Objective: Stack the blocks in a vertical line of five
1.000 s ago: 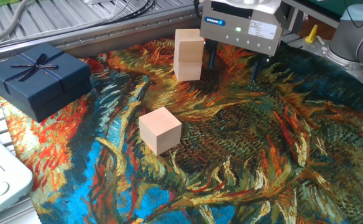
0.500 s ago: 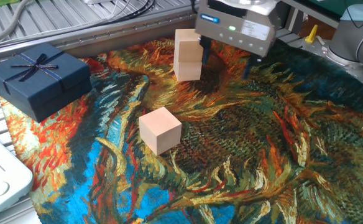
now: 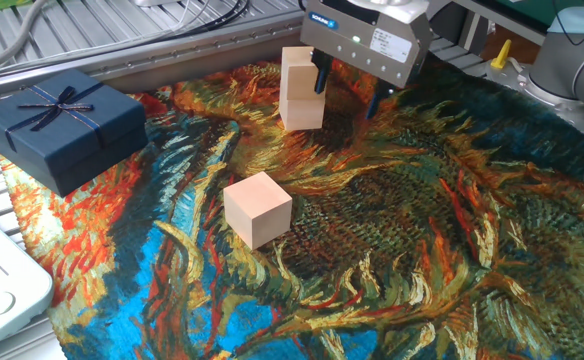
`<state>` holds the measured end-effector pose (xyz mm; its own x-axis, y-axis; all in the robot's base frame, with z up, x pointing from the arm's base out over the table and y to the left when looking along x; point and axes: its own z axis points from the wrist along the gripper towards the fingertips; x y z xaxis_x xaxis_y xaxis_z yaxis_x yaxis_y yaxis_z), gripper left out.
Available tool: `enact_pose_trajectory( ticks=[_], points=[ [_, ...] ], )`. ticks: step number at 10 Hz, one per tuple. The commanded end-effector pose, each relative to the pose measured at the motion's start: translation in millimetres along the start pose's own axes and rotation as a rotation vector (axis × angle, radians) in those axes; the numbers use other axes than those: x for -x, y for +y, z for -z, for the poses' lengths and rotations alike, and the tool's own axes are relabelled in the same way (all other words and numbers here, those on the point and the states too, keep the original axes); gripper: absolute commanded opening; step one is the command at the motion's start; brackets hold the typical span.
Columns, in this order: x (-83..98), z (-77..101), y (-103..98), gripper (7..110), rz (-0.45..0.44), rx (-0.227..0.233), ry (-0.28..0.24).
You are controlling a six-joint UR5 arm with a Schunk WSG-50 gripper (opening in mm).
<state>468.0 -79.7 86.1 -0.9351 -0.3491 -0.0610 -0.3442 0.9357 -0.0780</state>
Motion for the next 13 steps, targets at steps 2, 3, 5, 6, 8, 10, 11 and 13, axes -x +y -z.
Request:
enact_pose_trajectory(
  ticks=[2,3,5,6,8,10,11,13],
  points=[
    [3.6,1.1,5,66,-0.052,0.028,-0.014],
    [1.6,1.1,6,66,-0.058,0.032,-0.006],
    [3.1,1.3,11,66,-0.063,0.053,-0.012],
    [3.1,1.4,12,66,-0.074,0.057,-0.011],
    [4.4,1.4,11,66,-0.080,0.053,-0.016],
    [9.7,-0.9,6,66,-0.095,0.041,-0.028],
    [18.7,-6.9,-2,66,-0.090,0.042,-0.035],
    [27.5,-7.2,-16,66,-0.070,0.047,-0.040]
  ],
)
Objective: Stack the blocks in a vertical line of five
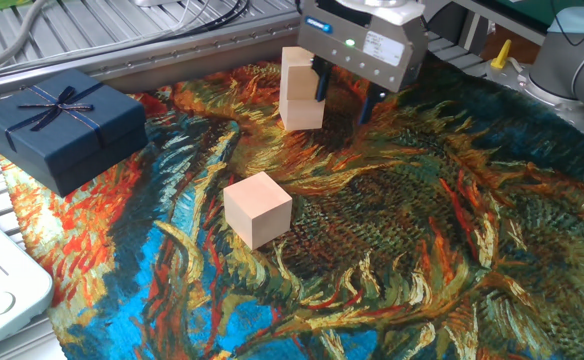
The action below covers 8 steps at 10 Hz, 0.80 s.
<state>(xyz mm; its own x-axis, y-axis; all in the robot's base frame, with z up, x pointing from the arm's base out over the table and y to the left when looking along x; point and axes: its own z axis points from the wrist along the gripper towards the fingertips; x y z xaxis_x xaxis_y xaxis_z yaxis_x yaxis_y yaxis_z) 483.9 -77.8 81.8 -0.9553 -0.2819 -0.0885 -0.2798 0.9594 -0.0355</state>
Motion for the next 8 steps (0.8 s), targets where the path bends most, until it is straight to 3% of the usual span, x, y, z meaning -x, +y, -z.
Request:
enact_pose_trajectory(
  ticks=[1,3,8],
  points=[
    [10.5,0.3,-19,66,0.005,-0.006,-0.006],
    [-3.4,4.9,-12,66,-0.024,-0.001,0.022],
    [-7.0,5.0,-6,66,-0.070,0.023,0.038]
  ],
)
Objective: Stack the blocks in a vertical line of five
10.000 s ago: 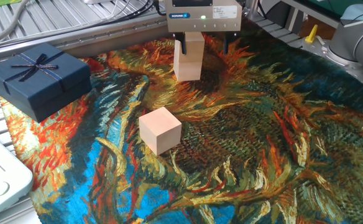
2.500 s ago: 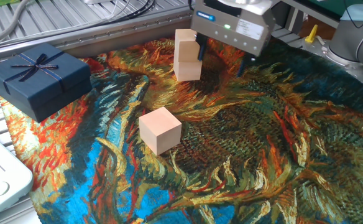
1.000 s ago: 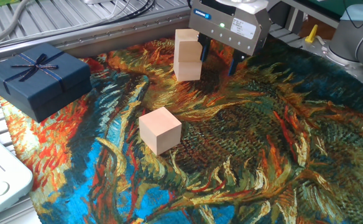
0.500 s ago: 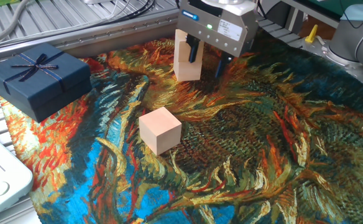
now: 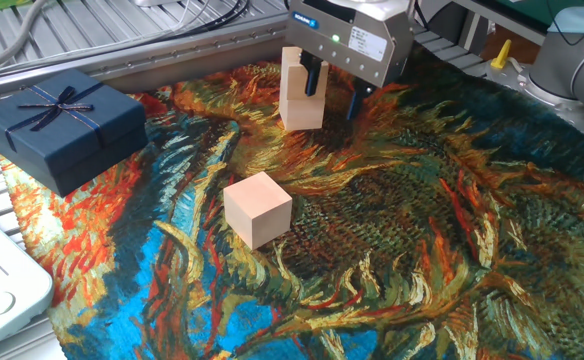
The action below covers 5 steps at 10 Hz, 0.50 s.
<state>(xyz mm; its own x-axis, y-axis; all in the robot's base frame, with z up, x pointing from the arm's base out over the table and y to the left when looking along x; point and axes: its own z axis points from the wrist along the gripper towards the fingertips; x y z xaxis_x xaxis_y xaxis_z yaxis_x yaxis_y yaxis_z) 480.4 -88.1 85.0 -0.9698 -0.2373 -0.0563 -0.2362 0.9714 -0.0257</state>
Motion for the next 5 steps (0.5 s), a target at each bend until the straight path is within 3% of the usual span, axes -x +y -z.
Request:
enact_pose_trajectory(
  ticks=[1,3,5],
  points=[
    [2.2,1.6,3.9,66,-0.014,0.021,-0.010],
    [6.8,1.7,3.6,66,-0.002,0.020,-0.028],
    [3.3,1.6,-2.7,66,0.007,-0.005,-0.014]
  ],
)
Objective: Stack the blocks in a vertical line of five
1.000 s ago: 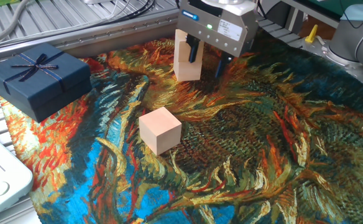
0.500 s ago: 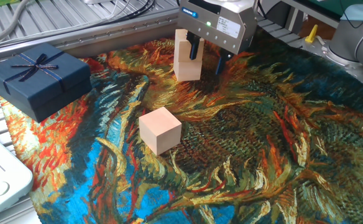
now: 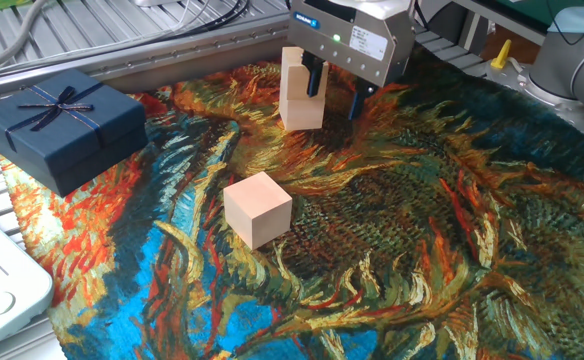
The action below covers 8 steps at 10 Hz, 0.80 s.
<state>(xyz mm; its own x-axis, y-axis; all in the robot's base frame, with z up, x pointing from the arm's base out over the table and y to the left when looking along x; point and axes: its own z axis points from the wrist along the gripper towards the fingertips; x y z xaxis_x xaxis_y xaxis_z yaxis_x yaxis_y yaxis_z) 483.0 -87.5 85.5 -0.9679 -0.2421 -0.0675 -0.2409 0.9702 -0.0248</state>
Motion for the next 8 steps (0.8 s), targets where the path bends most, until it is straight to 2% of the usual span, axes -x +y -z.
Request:
enact_pose_trajectory(
  ticks=[1,4,6,7,8],
  points=[
    [-0.9,1.2,-2,66,0.005,-0.005,0.003],
    [-3.8,1.2,-3,66,0.003,-0.007,0.015],
    [14.9,-22.2,-1,66,0.003,-0.005,0.046],
    [31.0,-29.1,8,66,-0.008,0.003,0.048],
    [47.4,-24.4,15,66,-0.019,-0.012,0.052]
  ],
)
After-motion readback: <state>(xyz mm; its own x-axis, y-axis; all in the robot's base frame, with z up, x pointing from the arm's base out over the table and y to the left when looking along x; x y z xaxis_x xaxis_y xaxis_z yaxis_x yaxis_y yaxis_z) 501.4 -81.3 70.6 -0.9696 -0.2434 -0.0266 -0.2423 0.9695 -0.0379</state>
